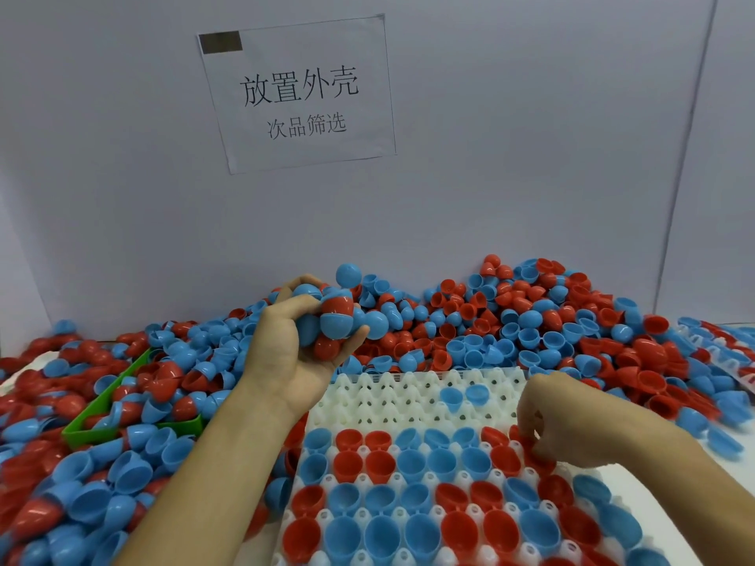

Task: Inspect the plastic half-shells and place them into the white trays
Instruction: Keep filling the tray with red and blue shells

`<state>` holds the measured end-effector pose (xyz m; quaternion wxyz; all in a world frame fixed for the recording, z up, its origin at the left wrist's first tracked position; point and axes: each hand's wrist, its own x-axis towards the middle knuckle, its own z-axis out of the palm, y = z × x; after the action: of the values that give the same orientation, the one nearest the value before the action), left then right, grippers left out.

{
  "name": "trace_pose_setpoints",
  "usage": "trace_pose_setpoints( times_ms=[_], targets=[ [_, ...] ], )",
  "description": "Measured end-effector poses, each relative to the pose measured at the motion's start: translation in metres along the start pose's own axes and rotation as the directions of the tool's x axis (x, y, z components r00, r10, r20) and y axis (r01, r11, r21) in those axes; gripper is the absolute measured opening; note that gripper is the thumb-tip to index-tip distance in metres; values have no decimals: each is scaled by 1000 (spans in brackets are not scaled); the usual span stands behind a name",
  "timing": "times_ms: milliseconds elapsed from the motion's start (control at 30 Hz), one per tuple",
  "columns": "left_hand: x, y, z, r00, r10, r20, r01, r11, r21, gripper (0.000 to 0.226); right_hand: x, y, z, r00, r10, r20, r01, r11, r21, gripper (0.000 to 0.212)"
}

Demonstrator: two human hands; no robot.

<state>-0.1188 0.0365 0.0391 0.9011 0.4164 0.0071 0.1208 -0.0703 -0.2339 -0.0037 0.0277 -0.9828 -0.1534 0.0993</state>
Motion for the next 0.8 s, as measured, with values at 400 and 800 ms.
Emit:
trace_pose_setpoints(
  times_ms=[400,800],
  targets=[
    [1,-3,0,999,-28,41,29,999,-29,30,-10,-16,-42,999,-27,-26,26,998,-52,26],
    [-3,-13,7,993,-43,108,38,998,42,33,-14,-94,-56,849,-257,-462,428,847,315,31]
  ],
)
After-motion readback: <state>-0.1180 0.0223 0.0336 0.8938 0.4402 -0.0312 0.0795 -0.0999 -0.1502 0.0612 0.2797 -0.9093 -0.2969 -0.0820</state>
